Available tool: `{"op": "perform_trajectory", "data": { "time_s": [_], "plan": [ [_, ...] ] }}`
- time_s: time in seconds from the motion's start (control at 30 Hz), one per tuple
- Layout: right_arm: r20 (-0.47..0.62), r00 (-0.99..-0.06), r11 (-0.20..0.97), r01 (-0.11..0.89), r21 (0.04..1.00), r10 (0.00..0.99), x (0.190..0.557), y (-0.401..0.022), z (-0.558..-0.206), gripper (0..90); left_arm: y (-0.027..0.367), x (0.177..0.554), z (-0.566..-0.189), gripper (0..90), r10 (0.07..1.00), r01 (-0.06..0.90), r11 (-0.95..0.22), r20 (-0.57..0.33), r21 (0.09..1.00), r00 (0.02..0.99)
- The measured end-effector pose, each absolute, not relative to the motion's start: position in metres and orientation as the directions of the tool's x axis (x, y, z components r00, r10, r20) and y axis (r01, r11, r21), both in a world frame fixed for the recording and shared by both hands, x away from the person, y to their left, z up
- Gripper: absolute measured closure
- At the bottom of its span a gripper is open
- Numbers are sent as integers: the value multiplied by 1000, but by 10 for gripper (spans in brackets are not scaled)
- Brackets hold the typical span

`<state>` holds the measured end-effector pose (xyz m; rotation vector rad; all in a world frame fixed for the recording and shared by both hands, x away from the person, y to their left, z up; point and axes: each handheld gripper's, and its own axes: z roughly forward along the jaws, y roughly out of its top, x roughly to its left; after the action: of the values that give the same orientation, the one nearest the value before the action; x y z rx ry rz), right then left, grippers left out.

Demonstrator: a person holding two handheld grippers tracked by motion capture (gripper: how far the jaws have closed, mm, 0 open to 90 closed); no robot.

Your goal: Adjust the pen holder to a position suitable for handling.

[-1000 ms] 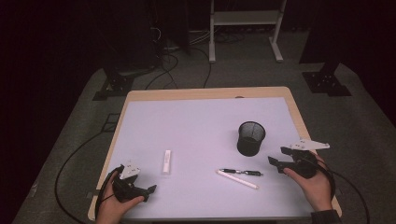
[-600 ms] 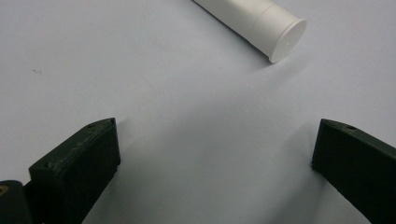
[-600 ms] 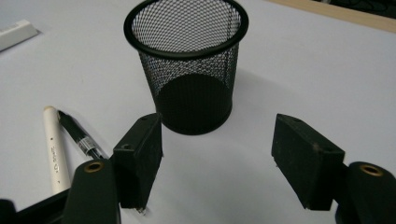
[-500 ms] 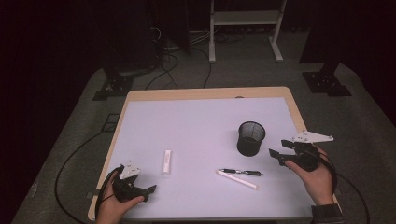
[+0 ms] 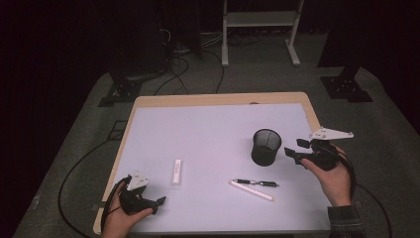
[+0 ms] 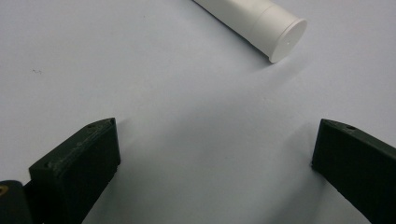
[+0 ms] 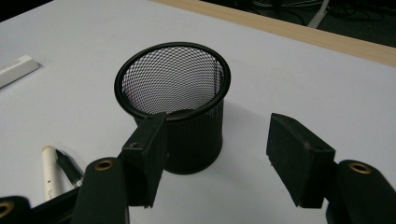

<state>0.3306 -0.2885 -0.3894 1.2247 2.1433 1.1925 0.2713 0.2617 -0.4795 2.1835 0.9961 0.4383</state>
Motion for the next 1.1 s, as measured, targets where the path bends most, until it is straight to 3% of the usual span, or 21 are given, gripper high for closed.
{"op": "perform_trajectory", "data": {
  "time_s": [1.1],
  "plan": [
    [79,-555,275,525,805,828,380,-265,-386,493,261,271,-480,2,762,529,-467,18,708,648]
  ]
}}
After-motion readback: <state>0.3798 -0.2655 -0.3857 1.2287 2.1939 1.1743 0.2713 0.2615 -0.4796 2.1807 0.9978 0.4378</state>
